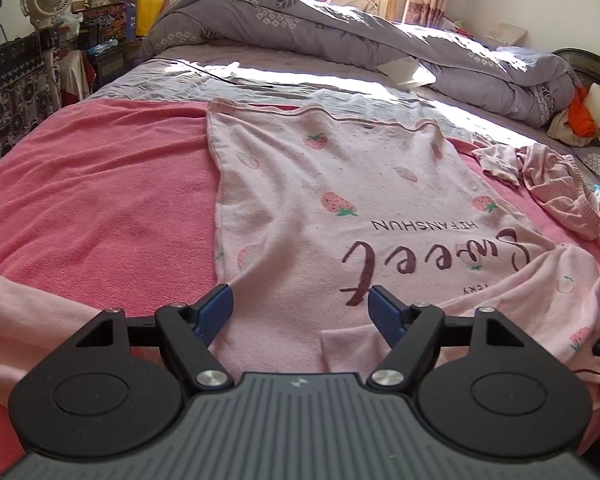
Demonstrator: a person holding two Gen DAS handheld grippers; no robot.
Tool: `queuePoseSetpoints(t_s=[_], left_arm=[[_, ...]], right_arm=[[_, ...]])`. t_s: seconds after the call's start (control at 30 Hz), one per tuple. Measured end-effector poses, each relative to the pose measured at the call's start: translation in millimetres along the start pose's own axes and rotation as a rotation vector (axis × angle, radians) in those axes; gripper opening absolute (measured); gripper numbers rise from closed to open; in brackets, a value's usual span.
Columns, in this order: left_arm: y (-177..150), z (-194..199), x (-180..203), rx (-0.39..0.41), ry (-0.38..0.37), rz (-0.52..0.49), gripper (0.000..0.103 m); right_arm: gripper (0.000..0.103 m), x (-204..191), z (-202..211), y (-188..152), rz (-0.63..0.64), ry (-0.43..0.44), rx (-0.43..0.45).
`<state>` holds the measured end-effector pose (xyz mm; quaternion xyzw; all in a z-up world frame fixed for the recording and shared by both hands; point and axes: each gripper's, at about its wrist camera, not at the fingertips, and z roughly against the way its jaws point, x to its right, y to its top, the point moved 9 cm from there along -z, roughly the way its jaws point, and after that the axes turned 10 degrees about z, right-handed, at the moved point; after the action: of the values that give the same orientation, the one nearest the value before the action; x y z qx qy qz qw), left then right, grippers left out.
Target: Fold clothes
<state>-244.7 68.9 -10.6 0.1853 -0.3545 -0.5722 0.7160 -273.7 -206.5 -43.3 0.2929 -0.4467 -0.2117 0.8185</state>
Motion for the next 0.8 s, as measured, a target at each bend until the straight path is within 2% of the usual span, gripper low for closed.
queuePoseSetpoints(t_s=[0.13,0.17,0.2,0.3,0.33,0.43,0.53,0.6,0.67,0.7,0.77,0.8], left_arm=[[-3.7,5.4,13.3,-0.003,-0.027,-0.046,0.076],[-4.7,6.8,16.6,-0.004,-0.034,-0.057,0.076],[-5.6,8.2,20.0,-0.004,-0.041,-0.069,0.076],[-8.5,12.4,29.9,-0.006,-0.061,-0.103,0.078],[-9.5,13.7,33.2,-0.007,-0.068,-0.114,0.078],[-17.9,-6.8,31.9,-0.045,0.006,-0.13,0.079],[-16.6,-12.7,25.4,-0.024,0.015,-0.102,0.08],[-16.6,-11.4,21.2,-0.019,0.024,-0.106,0.08],[-18.2,-10.9,14.8,-0.014,0.062,-0.125,0.082],[-19.1,-10.6,11.4,-0.011,0.084,-0.136,0.088],[-20.6,-9.9,4.5,-0.005,0.073,-0.12,0.089],[-20.7,-9.2,2.1,-0.002,0.065,-0.109,0.089]], right_arm=[[0.007,2.7,0.5,4.9,-0.008,-0.02,0.024],[0.011,3.1,-0.7,6.9,0.002,-0.03,0.029],[0.02,2.3,-2.3,8.7,0.032,-0.05,0.032],[0.034,-2.5,-8.8,13.8,0.162,-0.129,0.03],[0.036,-2.8,-11.4,14.9,0.188,-0.145,0.027],[0.039,1.1,-24.0,13.8,0.223,-0.156,0.022],[0.036,12.5,-32.9,14.9,0.161,-0.181,0.026],[0.017,27.1,-34.3,9.3,0.109,-0.254,0.002],[0.017,45.8,-35.2,-6.5,0.027,-0.323,-0.055],[0.017,52.6,-34.3,-16.5,-0.029,-0.33,-0.078],[0.017,61.8,-30.4,-39.5,-0.165,-0.301,-0.118],[0.017,63.8,-24.8,-46.8,-0.226,-0.286,-0.108]])
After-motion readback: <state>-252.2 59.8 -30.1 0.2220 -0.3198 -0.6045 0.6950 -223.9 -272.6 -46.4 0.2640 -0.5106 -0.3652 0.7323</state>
